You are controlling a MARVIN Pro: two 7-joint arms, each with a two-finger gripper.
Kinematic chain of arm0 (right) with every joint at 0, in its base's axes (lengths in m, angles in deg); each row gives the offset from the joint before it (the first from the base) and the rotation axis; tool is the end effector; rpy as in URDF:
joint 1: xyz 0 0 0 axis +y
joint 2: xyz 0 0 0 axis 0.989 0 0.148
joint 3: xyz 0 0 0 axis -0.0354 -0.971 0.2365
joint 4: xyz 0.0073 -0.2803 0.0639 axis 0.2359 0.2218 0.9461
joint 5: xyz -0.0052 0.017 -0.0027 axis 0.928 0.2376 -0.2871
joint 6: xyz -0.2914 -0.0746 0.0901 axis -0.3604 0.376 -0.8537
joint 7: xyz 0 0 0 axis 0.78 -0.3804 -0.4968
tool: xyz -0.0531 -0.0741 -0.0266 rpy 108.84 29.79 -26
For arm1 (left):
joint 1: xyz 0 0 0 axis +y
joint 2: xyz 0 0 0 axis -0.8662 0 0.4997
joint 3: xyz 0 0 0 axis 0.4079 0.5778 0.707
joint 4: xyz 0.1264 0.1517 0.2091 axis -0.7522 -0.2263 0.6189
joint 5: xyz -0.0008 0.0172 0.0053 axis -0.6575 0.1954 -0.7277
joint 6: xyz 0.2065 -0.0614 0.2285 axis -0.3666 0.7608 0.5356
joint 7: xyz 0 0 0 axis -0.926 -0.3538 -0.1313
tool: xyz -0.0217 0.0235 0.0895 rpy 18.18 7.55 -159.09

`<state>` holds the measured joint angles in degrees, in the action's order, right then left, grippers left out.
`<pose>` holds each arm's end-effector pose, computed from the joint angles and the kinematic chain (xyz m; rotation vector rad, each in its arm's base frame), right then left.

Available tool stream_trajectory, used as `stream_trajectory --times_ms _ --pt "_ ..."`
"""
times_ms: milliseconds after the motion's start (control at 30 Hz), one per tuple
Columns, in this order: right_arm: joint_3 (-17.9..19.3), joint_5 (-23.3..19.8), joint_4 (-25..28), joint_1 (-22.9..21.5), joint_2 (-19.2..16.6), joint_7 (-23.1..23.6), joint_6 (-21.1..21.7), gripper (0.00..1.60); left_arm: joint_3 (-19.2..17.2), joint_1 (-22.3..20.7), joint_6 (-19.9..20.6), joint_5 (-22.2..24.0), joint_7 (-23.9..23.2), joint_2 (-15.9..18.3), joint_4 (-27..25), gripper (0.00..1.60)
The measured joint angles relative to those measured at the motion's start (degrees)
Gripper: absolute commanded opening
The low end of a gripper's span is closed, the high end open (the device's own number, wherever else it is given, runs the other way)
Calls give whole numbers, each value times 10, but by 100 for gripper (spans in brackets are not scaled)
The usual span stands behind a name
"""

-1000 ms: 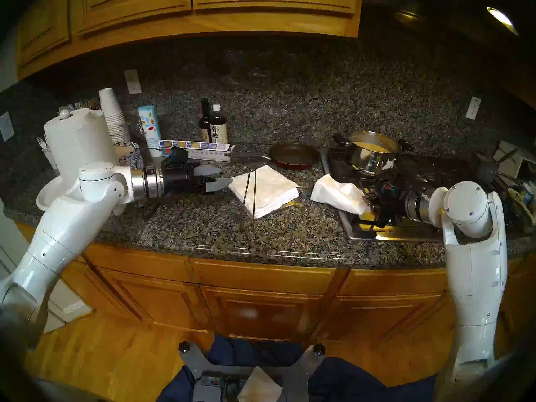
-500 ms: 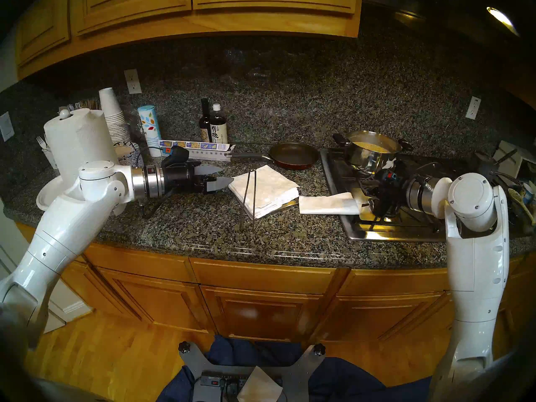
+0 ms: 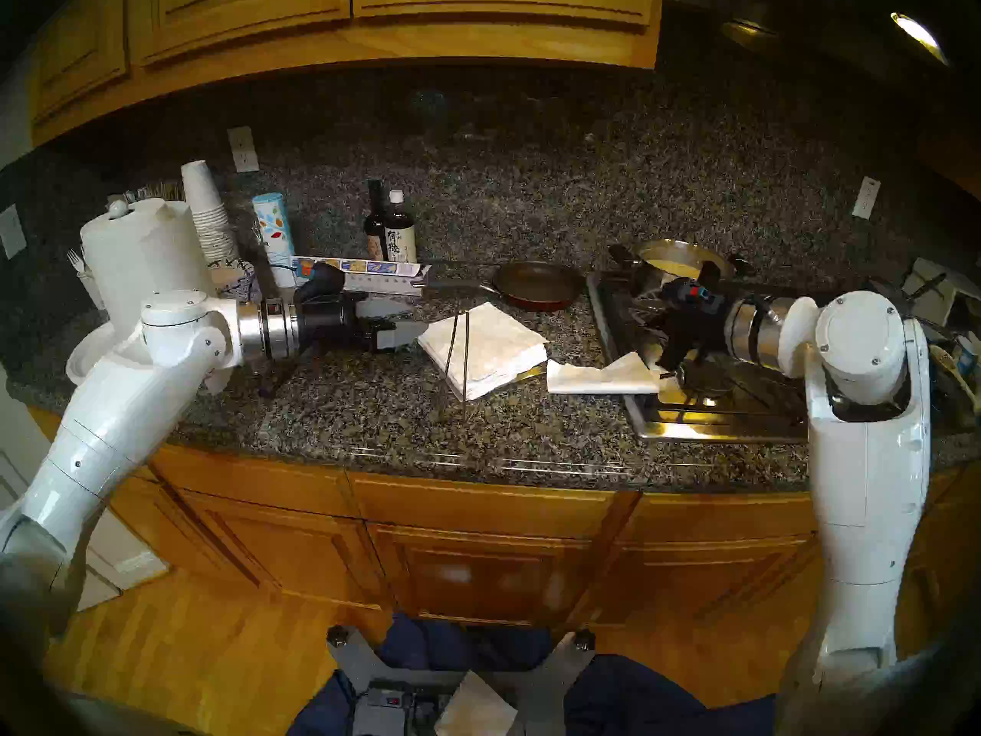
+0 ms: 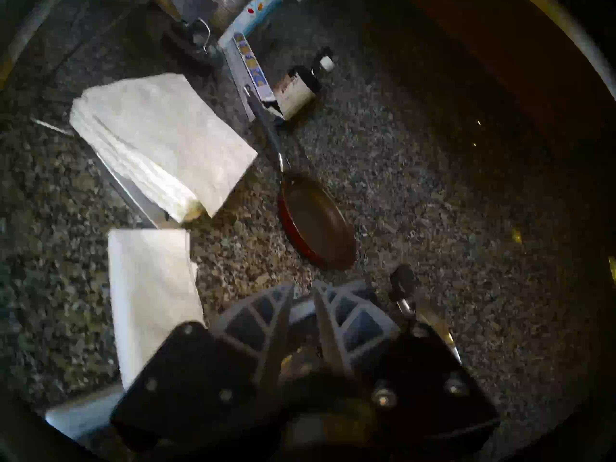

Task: Take napkin out of napkin holder

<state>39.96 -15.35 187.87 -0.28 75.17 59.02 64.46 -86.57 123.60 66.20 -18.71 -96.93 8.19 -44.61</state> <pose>0.3788 -0.1156 -0.0825 1.8588 1.5596 1.6506 0.4526 0.0373 -0.1364 1.7664 -0.9178 1.3506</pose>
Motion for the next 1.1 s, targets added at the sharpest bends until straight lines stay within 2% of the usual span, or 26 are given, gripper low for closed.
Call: stream_trajectory --times_ms 400,733,967,1033,1100 --pt "-89 -34 -2 -38 48 -10 6 63 -9 18 19 21 -18 15 -39 160" --pt "-156 -42 -45 -78 78 -20 2 61 -3 18 40 25 -19 1 -41 160" --pt "-183 -43 -73 -97 89 -20 -4 58 6 12 49 24 -20 -10 -38 160" --pt "-191 -43 -80 -104 91 -19 -5 56 8 9 51 23 -20 -13 -36 160" --pt "-196 -43 -83 -108 92 -18 -6 38 10 7 52 23 -21 -15 -34 160"
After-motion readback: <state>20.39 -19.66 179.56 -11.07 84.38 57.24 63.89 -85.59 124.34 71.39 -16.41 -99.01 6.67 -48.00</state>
